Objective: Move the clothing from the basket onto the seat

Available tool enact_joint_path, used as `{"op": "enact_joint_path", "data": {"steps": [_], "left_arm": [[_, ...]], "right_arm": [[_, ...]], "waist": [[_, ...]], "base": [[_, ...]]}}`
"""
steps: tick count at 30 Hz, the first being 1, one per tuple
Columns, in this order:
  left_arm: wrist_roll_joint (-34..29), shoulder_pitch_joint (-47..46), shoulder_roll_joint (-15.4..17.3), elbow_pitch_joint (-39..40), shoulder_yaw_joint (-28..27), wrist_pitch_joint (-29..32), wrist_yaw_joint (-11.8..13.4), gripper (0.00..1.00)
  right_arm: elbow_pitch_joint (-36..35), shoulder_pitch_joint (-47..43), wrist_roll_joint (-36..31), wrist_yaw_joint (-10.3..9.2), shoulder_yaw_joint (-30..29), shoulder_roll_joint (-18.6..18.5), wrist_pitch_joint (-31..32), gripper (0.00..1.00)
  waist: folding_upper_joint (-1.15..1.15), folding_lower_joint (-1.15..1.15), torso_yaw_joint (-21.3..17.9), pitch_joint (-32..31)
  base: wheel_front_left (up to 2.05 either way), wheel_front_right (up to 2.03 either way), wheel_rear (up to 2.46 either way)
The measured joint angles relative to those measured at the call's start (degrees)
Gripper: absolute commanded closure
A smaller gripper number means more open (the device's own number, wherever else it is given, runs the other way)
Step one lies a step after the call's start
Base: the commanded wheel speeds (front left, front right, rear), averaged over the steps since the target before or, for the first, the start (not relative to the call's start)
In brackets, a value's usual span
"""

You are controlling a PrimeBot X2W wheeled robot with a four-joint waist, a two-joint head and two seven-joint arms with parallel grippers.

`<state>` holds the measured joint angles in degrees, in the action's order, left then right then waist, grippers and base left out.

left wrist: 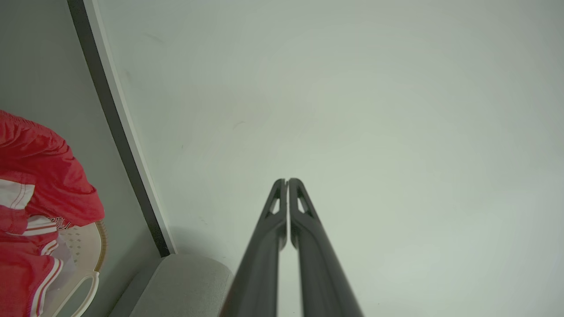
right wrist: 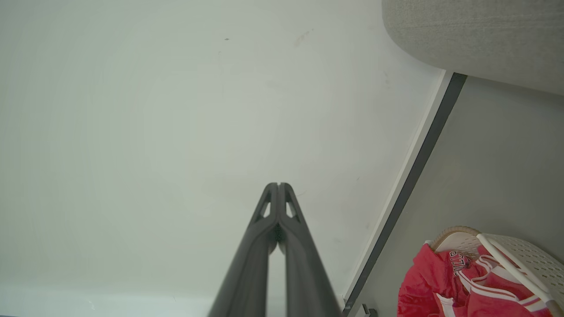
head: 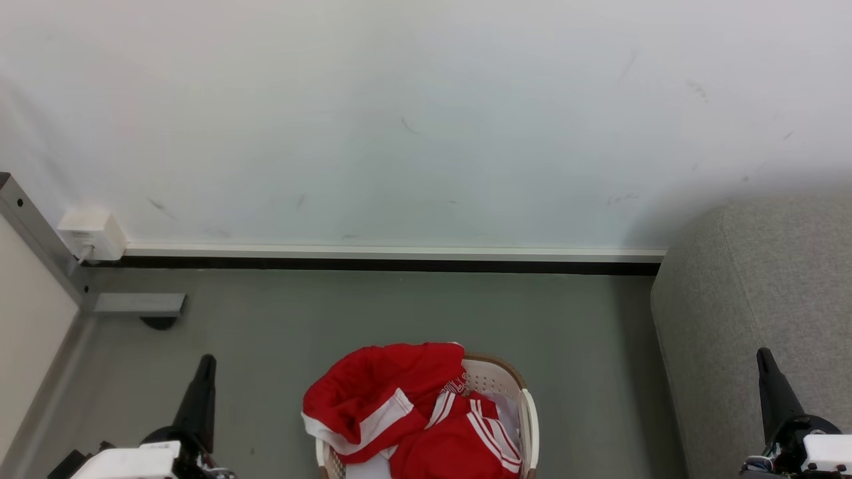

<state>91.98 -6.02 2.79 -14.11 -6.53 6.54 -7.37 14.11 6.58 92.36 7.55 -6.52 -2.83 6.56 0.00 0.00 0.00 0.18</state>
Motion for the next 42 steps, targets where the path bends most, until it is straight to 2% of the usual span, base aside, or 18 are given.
{"op": "enact_joint_path", "data": {"steps": [24,25,34,42], "left_arm": [[0.0,0.0,0.0,0.0,0.0,0.0,0.0,1.00],[0.0,0.1,0.0,-0.2,0.0,0.0,0.0,0.00],[-0.2,1.8,-0.4,-1.2,0.5,-1.7,0.3,0.00],[-4.6,1.8,-0.4,1.1,0.8,-4.1,0.3,0.00]], "right_arm": [[0.0,0.0,0.0,0.00,0.0,0.0,0.0,1.00],[0.2,0.0,0.0,0.00,0.0,0.0,0.0,0.00],[0.9,-1.2,-0.3,0.00,1.6,0.7,-1.7,0.00],[-0.9,-1.2,-3.0,0.00,3.5,0.5,-4.1,0.00]], "waist": [[0.00,0.00,0.0,0.0],[0.00,0.00,0.0,0.0],[0.00,0.00,0.0,0.1],[0.00,0.00,-0.3,0.1]], "base": [[0.00,0.00,0.00],[0.00,0.00,0.00],[0.00,0.00,0.00],[0.00,0.00,0.00]]}}
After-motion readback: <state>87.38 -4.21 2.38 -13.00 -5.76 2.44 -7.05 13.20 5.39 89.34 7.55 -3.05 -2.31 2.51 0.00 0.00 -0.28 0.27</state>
